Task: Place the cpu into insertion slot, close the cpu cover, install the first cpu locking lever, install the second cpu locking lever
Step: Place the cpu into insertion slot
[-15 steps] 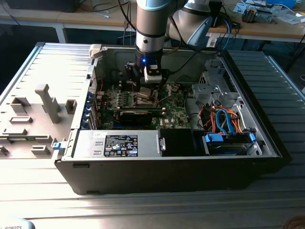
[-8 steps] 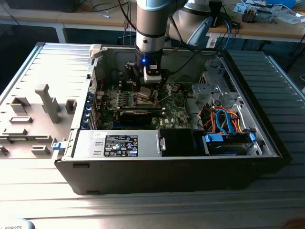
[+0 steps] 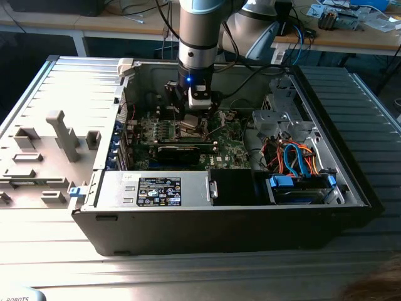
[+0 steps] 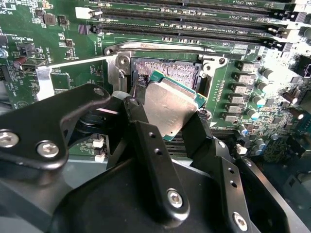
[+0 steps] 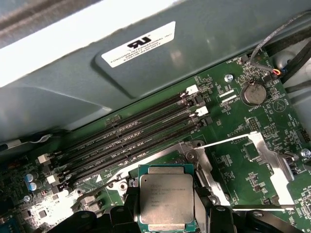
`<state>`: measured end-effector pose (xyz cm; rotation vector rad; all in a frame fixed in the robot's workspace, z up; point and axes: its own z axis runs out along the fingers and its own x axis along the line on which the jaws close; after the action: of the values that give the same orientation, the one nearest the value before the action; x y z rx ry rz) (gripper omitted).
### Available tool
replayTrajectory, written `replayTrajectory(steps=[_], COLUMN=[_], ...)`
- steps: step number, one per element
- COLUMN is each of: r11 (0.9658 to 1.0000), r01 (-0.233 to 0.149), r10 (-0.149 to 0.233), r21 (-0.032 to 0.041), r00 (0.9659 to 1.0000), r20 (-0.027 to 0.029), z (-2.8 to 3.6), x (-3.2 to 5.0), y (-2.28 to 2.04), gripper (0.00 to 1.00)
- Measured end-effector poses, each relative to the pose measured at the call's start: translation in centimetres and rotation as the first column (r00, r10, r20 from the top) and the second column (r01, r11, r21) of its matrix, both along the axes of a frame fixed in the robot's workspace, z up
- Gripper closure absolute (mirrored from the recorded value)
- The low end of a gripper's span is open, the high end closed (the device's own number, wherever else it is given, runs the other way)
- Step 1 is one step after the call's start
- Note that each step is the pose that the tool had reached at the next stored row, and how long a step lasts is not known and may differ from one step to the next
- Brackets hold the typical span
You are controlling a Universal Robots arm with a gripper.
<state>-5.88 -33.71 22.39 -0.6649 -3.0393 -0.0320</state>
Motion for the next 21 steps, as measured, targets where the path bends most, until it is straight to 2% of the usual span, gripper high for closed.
replayTrajectory(steps=[21], r11=[0.9995], r01=[0.033], r10=[-0.033], r21=[0.0], r00=[0.9995], r20=[0.0001], z=[-0.02], x=[0.0], y=[0.0], gripper=[0.46])
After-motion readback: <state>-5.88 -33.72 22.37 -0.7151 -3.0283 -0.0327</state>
